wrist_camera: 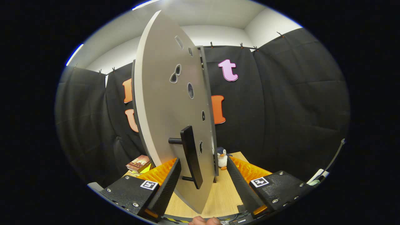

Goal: Open the shoe cabinet door, grab the shoes and put them into the shoe cabinet, then close the shoe cabinet door.

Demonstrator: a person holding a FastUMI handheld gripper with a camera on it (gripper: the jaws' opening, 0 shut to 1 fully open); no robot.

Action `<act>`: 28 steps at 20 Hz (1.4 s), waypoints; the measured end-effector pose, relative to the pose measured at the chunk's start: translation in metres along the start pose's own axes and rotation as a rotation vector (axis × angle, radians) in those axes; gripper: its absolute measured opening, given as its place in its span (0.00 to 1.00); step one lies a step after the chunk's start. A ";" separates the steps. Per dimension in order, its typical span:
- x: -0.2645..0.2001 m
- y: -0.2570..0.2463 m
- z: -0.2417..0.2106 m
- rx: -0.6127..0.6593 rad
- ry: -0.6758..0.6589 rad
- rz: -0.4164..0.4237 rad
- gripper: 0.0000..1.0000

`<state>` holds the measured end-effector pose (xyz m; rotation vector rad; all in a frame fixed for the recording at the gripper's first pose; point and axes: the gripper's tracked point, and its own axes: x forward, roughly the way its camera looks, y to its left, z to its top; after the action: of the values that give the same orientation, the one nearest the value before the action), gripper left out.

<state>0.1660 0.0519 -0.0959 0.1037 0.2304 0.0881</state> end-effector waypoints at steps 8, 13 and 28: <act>0.040 0.084 -0.004 -0.004 0.016 0.016 0.93; 0.078 0.146 -0.006 -0.036 0.006 0.050 0.93; 0.174 0.214 -0.010 -0.043 0.022 0.153 0.94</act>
<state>0.3167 0.2817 -0.1207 0.0772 0.2425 0.2462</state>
